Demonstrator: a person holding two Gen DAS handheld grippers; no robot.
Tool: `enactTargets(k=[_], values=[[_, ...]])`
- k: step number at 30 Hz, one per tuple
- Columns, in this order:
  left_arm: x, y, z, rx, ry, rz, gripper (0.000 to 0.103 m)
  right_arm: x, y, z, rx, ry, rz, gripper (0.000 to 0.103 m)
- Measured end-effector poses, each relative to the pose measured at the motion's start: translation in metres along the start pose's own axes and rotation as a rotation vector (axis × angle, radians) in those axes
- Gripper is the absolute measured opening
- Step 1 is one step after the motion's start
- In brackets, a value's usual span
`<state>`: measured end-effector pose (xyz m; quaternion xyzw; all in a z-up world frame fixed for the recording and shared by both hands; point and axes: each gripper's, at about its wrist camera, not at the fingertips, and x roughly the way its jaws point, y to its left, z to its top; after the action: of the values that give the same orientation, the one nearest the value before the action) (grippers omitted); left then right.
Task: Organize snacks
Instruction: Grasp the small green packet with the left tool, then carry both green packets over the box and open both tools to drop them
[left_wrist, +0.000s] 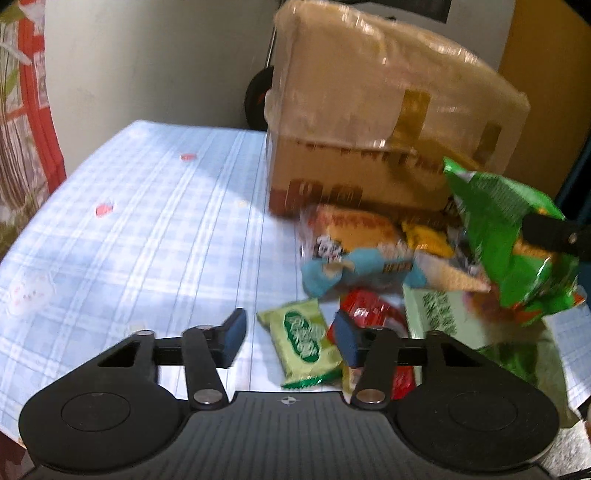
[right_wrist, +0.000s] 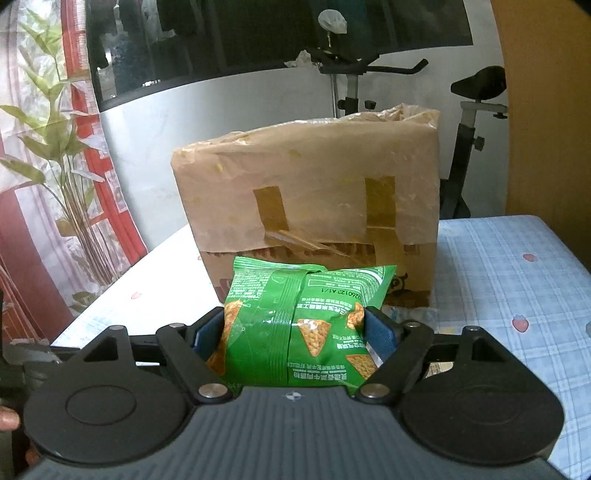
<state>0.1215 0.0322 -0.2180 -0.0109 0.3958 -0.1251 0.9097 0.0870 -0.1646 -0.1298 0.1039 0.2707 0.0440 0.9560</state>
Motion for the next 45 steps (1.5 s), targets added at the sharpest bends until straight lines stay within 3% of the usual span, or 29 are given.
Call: enactTargets(k=[9, 14, 19, 21, 22, 33, 36, 45], values=[[0.026, -0.004, -0.003, 0.007, 0.042, -0.014, 0.048, 0.003, -0.007, -0.002, 0.02, 0.004, 0.007, 0.081], [0.034, -0.003, -0.001, 0.002, 0.022, 0.006, 0.052, 0.005, -0.009, -0.003, 0.031, 0.006, 0.013, 0.081], [0.042, -0.018, -0.006, 0.102, 0.04, 0.08, 0.053, 0.006, -0.009, -0.004, 0.032, 0.006, 0.018, 0.081], [0.041, -0.016, -0.007, 0.092, 0.034, 0.1, 0.05, 0.006, -0.009, -0.004, 0.034, 0.005, 0.018, 0.081], [0.04, -0.013, -0.007, 0.07, 0.027, 0.098, 0.041, 0.006, -0.009, -0.005, 0.034, 0.005, 0.018, 0.081], [0.017, 0.018, -0.01, -0.074, -0.038, 0.117, 0.041, 0.005, -0.009, -0.006, 0.05, -0.006, 0.014, 0.081], [0.008, 0.021, -0.006, -0.095, -0.065, 0.09, 0.041, 0.005, -0.009, -0.005, 0.048, -0.003, 0.019, 0.081], [-0.031, 0.009, 0.015, -0.036, -0.181, 0.065, 0.041, -0.001, -0.004, 0.001, 0.036, -0.02, 0.032, 0.081]])
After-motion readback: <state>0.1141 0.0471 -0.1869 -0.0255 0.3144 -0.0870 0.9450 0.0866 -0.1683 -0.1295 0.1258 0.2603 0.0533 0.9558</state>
